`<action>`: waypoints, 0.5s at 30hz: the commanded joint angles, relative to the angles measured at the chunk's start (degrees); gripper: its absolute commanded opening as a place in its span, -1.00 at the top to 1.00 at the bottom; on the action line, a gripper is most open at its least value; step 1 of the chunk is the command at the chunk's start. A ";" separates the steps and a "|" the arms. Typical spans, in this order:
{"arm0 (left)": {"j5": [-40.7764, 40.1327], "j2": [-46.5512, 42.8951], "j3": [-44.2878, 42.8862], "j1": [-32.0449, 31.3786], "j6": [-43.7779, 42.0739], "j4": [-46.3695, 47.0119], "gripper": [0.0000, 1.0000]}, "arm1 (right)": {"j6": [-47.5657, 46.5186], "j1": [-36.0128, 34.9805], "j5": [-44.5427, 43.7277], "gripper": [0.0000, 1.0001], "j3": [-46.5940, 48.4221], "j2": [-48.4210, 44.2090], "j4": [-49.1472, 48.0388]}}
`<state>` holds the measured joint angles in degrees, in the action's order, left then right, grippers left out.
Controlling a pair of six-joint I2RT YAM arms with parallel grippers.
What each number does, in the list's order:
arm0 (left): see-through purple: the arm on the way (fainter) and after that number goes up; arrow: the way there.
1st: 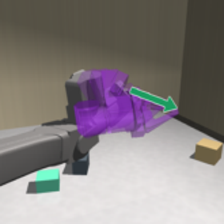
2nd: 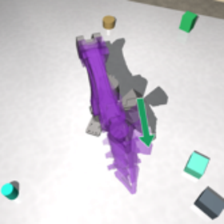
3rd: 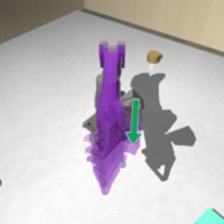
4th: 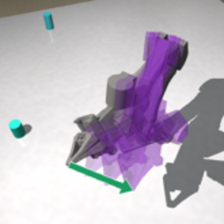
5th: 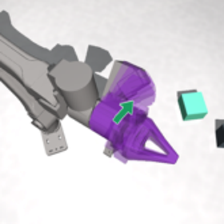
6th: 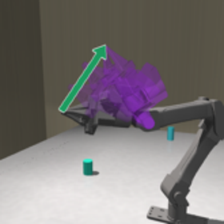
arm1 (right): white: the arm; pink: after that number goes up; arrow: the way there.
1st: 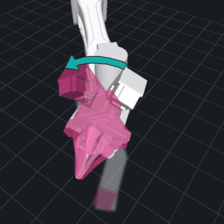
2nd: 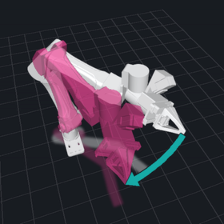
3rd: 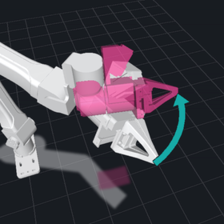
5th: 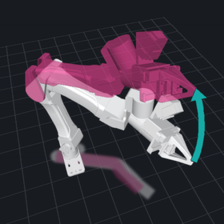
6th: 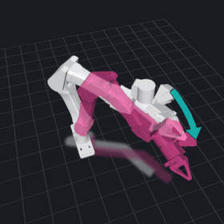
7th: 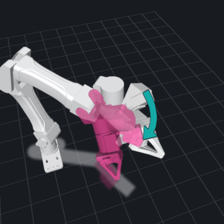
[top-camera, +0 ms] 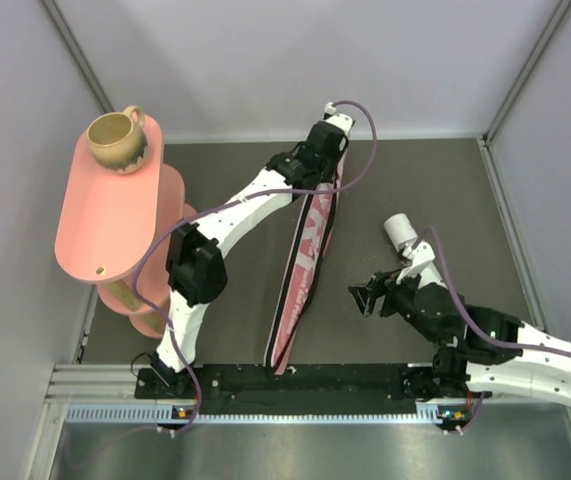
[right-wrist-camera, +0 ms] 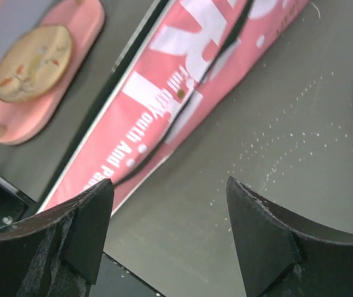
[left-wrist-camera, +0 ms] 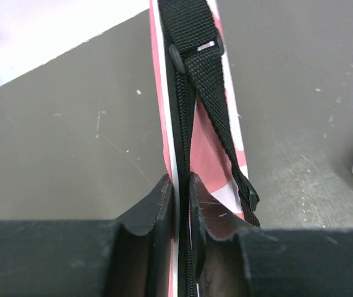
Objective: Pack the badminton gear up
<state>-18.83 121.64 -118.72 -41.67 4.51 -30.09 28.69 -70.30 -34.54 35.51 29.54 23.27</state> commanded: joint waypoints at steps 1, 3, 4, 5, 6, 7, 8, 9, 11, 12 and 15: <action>-7.62 -0.70 1.47 1.42 -0.47 -2.43 0.38 | 3.39 1.39 -2.54 -0.47 -1.14 2.97 2.13; -7.80 -2.63 1.73 1.77 0.23 -5.75 0.18 | 5.05 2.79 -1.33 -0.48 -0.88 4.73 2.74; -9.63 -3.60 1.99 1.77 1.10 -6.56 0.04 | 5.85 3.85 -0.44 -0.48 -0.70 5.78 3.18; -9.73 -4.65 3.30 1.77 1.46 -7.00 -0.10 | 6.72 5.95 0.26 -0.48 -0.44 8.23 3.62; -9.65 -7.19 4.01 1.77 1.46 -7.44 -0.19 | 8.12 7.53 2.01 -0.47 -0.35 9.38 3.98; -8.52 -8.69 4.98 1.77 1.64 -7.44 -0.24 | 8.57 8.85 2.81 -0.47 -0.26 10.44 4.33; -7.55 -10.18 6.73 1.77 1.81 -7.44 -0.32 | 9.10 11.74 3.69 -0.47 -0.35 12.71 4.42; -6.84 -12.64 7.27 1.77 1.99 -7.62 -0.33 | 9.54 13.16 5.78 -0.48 -0.18 13.69 4.42; -5.26 -15.11 8.75 1.77 3.04 -8.76 -0.34 | 9.37 16.58 7.47 -0.49 0.61 16.59 4.42; -4.38 -17.47 9.29 1.77 3.31 -8.94 -0.34 | 8.41 17.30 8.61 -0.50 0.88 17.47 4.42; 2.29 -22.39 12.10 1.68 4.80 -8.76 -0.33 | 5.17 18.01 8.18 -0.56 2.98 19.41 4.94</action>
<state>-23.38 109.54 -108.49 -39.79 6.81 -39.20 36.14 -53.69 -28.56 34.52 47.37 28.25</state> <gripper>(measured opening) 0.667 0.755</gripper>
